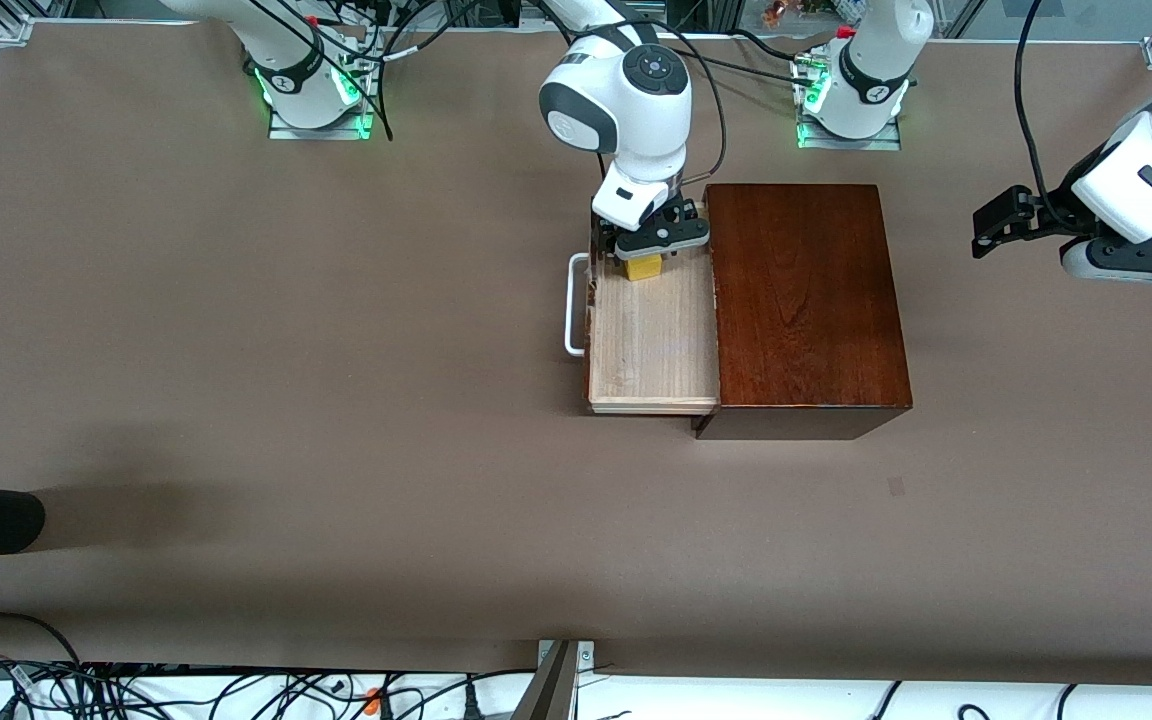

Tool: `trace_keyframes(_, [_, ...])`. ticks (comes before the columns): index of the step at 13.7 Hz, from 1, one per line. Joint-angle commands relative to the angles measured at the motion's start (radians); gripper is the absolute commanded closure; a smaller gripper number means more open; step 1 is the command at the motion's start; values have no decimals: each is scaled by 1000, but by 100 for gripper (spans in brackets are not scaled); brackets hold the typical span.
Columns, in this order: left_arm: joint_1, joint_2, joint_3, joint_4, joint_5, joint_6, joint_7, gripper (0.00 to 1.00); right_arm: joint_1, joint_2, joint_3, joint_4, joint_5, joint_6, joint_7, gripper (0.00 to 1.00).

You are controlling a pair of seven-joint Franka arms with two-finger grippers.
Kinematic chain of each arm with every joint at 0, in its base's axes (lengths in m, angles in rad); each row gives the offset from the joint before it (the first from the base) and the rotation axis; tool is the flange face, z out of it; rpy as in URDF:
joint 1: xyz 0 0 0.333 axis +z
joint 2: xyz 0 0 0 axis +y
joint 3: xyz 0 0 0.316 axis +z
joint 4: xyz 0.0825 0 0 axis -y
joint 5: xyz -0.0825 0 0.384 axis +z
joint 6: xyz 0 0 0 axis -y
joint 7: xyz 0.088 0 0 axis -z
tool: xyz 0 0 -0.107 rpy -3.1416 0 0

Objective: Open drawer, take yellow block, close drawer
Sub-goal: 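Grasp the yellow cube in the drawer with the right gripper and lift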

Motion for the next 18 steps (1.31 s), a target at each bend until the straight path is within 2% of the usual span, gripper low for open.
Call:
trace_keyframes(1, [-6, -12, 8, 5, -18, -14, 11, 0, 16, 13, -11, 24, -10, -2, 19, 63])
trace_keyframes(2, [-6, -12, 9, 5, -18, -14, 13, 0, 14, 13, -11, 26, -8, -4, 18, 74])
trace_keyframes(3, [-4, -10, 9, 5, -17, -14, 13, 0, 14, 10, -11, 26, -7, -4, 16, 81])
trace_keyframes(4, [-4, -10, 9, 10, -18, -14, 16, 0, 13, 4, -11, 27, -7, -13, 10, 83])
trace_keyframes(6, [-3, -10, 9, 10, -17, -14, 20, 0, 7, -26, -13, 27, 1, -36, 5, 84])
trace_keyframes(8, [-3, -10, 9, 11, -17, -13, 23, 0, -15, -77, -17, 32, 45, -103, 2, 84])
trace_keyframes(12, [-4, -10, 8, 13, -15, -11, 22, 0, -122, -226, -17, 30, 96, -253, -13, 84])
trace_keyframes(15, [-12, -10, 8, 13, -11, -13, 14, 0, -232, -275, -24, 30, 134, -368, -176, 84])
trace_keyframes(17, [-15, -6, 5, 24, -15, -19, 17, 0, -286, -287, -62, 29, 157, -410, -276, 84])
trace_keyframes(18, [-16, -1, -9, 22, -18, -28, 20, 0, -291, -290, -108, 26, 166, -422, -310, 84])
